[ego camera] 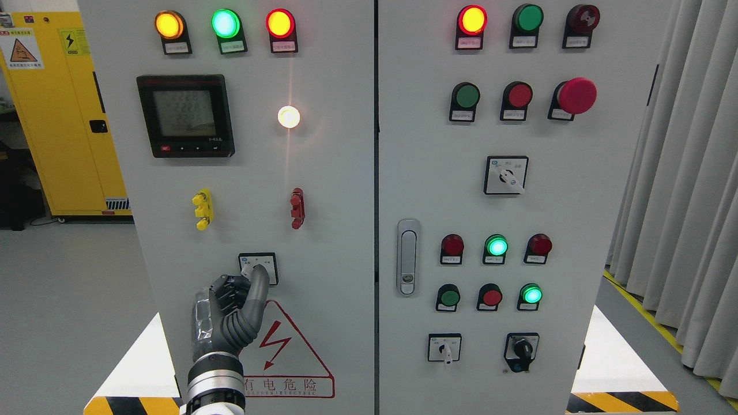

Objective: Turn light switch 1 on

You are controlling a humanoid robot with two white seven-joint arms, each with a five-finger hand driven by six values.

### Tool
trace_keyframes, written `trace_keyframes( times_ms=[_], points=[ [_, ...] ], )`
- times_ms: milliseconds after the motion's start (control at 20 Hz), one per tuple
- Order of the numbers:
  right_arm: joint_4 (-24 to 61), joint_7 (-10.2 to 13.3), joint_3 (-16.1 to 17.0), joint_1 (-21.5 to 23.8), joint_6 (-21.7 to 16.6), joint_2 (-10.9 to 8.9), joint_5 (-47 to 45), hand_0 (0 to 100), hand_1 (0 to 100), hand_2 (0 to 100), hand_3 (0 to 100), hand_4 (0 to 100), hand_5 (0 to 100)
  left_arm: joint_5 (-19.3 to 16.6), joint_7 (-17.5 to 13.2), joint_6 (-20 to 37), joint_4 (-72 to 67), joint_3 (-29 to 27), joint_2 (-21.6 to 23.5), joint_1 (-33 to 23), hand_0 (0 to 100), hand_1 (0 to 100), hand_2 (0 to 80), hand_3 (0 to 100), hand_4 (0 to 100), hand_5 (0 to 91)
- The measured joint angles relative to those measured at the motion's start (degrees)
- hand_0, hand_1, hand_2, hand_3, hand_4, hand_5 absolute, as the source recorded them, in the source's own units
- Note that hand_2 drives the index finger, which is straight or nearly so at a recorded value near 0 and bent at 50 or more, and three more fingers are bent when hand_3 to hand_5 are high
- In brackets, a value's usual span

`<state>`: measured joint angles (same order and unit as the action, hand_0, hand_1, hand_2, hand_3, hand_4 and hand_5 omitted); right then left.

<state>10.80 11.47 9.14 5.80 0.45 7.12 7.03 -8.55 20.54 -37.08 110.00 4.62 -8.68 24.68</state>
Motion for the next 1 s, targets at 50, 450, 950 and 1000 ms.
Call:
trace_keyframes(
  times_ms=[50,450,950,1000],
  points=[
    [0.0,0.0,0.0,0.0,0.0,0.00,0.0,0,50,4,0,0,0,0.0,0.0,0.0,0.0,0.0,0.0,0.0,14,47,64.4,88,90,87.5],
    [0.0,0.0,0.0,0.0,0.0,0.00,0.0,0,50,4,0,0,0,0.1,0.0,0.3,0.3,0.0,0.1,-0.9,9,46,65.3,89,90,87.5],
    [0.0,0.0,0.0,0.0,0.0,0.00,0.0,0,50,4,0,0,0,0.1,0.2,7.5,2.5,-0.1,0.5,-6.9,8,46,67.6,91,91,87.9],
    [0.0,0.0,0.0,0.0,0.0,0.00,0.0,0,50,4,0,0,0,0.1,0.2,8.8,2.8,-0.3,0.6,-8.1,8,46,68.2,92,92,88.1]
  ],
)
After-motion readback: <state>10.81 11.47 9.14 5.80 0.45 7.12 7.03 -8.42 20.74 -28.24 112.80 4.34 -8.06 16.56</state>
